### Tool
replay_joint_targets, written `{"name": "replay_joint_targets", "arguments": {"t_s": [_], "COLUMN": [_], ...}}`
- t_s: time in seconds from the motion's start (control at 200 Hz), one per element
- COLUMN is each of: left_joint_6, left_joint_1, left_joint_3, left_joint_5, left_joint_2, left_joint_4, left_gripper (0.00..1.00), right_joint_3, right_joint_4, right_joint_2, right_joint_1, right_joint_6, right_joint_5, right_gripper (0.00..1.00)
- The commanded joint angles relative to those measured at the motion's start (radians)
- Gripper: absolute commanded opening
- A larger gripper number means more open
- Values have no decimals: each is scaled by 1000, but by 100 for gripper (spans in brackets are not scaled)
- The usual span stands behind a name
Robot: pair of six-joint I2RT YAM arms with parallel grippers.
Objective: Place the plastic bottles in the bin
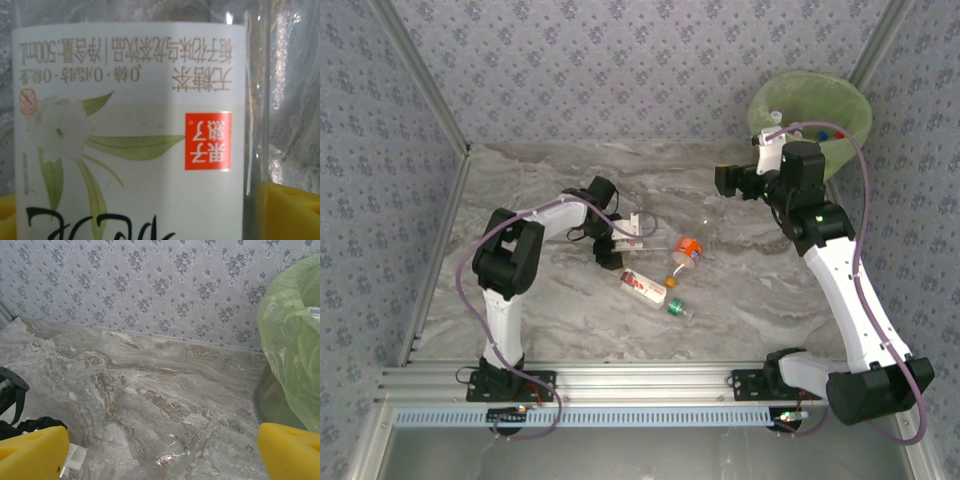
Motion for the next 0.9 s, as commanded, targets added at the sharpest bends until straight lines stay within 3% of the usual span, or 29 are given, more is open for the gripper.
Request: {"name": "replay_joint_targets", "arguments": {"t_s": [0.0, 0.425, 0.59, 0.894], "left_joint_6": [2, -209, -283, -448], "left_joint_1": [-4, 36, 25, 30], "left_joint_3": [47, 51, -43, -176], "left_joint_5": [-3, -59, -91, -133], "left_joint_2": [16, 0, -100, -262], "left_joint_4": [-74, 7, 145, 318], "left_gripper": [87, 54, 28, 0], "right_joint_3": [-5, -17, -28, -81], "right_joint_4": [-5, -3, 13, 97], "right_joint_2": [-14, -19, -15, -6], "right_joint_1": [5, 4, 4, -3], "right_joint_6": [-10, -20, -4, 232], "right_joint_5": [9, 10, 15, 197], "right_gripper": [99, 99, 99, 99]}}
